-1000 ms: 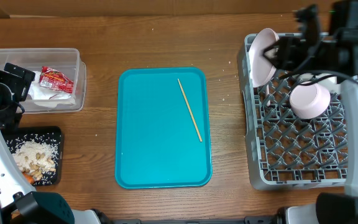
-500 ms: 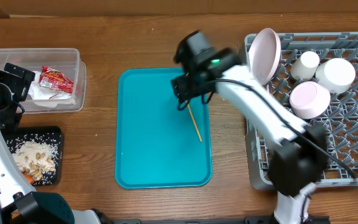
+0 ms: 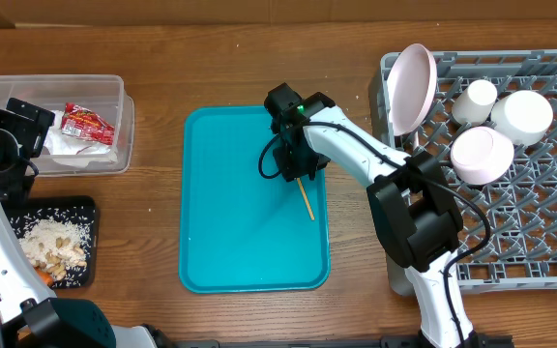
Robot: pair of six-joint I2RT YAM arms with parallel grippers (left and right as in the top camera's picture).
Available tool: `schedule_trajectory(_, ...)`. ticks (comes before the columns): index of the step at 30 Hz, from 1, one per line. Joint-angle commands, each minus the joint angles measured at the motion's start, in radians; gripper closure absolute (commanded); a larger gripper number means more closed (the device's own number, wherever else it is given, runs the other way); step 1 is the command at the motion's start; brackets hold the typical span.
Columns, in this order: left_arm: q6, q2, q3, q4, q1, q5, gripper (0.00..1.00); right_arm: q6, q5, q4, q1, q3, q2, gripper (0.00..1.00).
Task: Sort waste into correct bins and load items into the dishwasher
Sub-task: 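Lift the chopstick and carry it right over the dish rack, then lower the chopstick upright into the rack slots and release it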
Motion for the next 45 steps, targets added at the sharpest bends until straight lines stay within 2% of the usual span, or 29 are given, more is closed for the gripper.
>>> schedule_trajectory(1,0.023,-0.005,0.009,0.001,-0.007,0.000,0.00,0.002,-0.005,0.010,0.015,-0.013,0.040,0.58)
schedule_trajectory(4,0.023,-0.005,0.009,0.001,-0.007,0.000,0.00,0.002,-0.005,0.034,0.022,-0.040,0.040,0.66)
schedule_trajectory(10,0.023,-0.005,0.009,0.001,-0.007,0.000,0.00,0.053,-0.010,0.035,0.026,-0.050,0.037,0.96)
schedule_trajectory(16,0.023,-0.005,0.009,0.001,-0.007,0.000,0.00,0.066,-0.021,-0.031,0.021,0.003,0.010,0.96)
schedule_trajectory(24,0.023,-0.005,0.009,0.001,-0.007,0.000,0.00,0.109,-0.021,-0.263,-0.058,0.261,-0.145,0.96)
schedule_trajectory(27,0.023,-0.005,0.009,0.001,-0.007,0.000,0.00,0.100,-0.012,-0.344,-0.169,0.359,-0.268,0.96)
schedule_trajectory(32,0.023,-0.005,0.009,0.001,-0.007,0.000,0.00,0.098,0.016,-0.374,-0.349,0.362,-0.395,0.96)
schedule_trajectory(33,0.023,-0.005,0.009,0.001,-0.007,0.000,0.00,0.083,0.016,-0.397,-0.425,0.362,-0.428,0.96)
schedule_trajectory(39,0.023,-0.005,0.009,0.001,-0.007,0.000,0.00,-0.021,0.010,-0.447,-0.602,0.356,-0.445,0.96)
schedule_trajectory(42,0.023,-0.005,0.009,0.001,-0.007,0.000,0.00,-0.124,-0.037,-0.419,-0.658,0.324,-0.444,0.96)
schedule_trajectory(45,0.023,-0.005,0.009,0.001,-0.007,0.000,0.00,-0.139,-0.039,-0.380,-0.695,0.286,-0.439,0.96)
